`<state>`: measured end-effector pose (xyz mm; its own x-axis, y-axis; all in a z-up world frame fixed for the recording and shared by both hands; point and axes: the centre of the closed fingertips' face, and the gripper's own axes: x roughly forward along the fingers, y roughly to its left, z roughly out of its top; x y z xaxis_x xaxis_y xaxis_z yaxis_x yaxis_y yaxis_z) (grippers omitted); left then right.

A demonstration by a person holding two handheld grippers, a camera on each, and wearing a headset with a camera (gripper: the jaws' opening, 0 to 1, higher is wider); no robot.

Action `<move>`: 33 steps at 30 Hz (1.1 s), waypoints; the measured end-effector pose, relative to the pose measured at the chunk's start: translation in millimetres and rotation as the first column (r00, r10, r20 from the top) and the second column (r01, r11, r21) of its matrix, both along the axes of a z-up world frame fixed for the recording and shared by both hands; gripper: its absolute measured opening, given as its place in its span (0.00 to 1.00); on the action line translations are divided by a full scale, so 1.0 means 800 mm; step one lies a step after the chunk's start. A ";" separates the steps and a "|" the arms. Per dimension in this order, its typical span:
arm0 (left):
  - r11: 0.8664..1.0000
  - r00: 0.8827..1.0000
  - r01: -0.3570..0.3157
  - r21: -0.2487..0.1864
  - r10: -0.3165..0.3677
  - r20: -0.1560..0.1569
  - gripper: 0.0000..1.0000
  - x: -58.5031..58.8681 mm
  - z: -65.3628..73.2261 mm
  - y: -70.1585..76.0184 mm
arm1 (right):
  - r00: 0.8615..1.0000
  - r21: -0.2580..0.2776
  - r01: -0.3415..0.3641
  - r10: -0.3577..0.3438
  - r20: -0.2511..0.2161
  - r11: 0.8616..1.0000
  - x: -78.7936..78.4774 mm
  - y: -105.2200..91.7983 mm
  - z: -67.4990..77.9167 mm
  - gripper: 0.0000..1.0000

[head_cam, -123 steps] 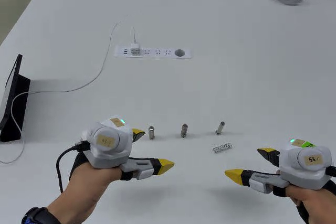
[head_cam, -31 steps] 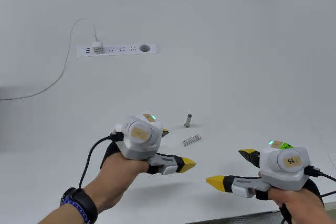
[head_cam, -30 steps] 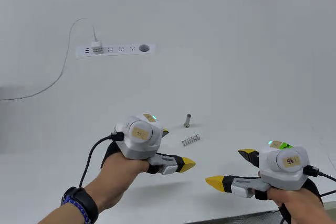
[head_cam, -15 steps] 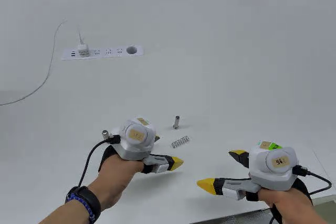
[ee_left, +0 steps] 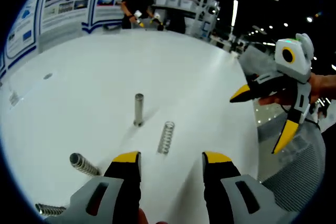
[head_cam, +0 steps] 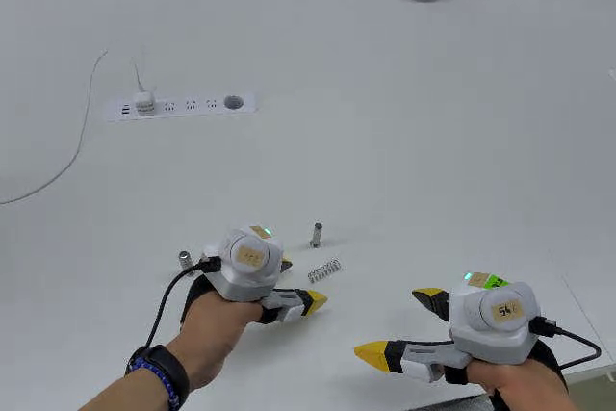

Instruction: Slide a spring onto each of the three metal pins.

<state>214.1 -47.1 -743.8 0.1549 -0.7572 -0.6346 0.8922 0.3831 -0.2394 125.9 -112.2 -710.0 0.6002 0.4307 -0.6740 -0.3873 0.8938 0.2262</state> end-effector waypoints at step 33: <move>0.995 0.995 -0.097 -0.010 0.097 -0.013 0.24 0.011 -0.024 -0.019 | 1.000 0.001 0.019 -0.019 -0.013 1.000 -0.006 -0.009 -0.002 0.80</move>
<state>222.7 -62.4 -762.9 0.2201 -0.7456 -0.6290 0.8480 0.4649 -0.2545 120.9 -119.5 -711.6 0.5994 0.4200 -0.6814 -0.3675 0.9007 0.2318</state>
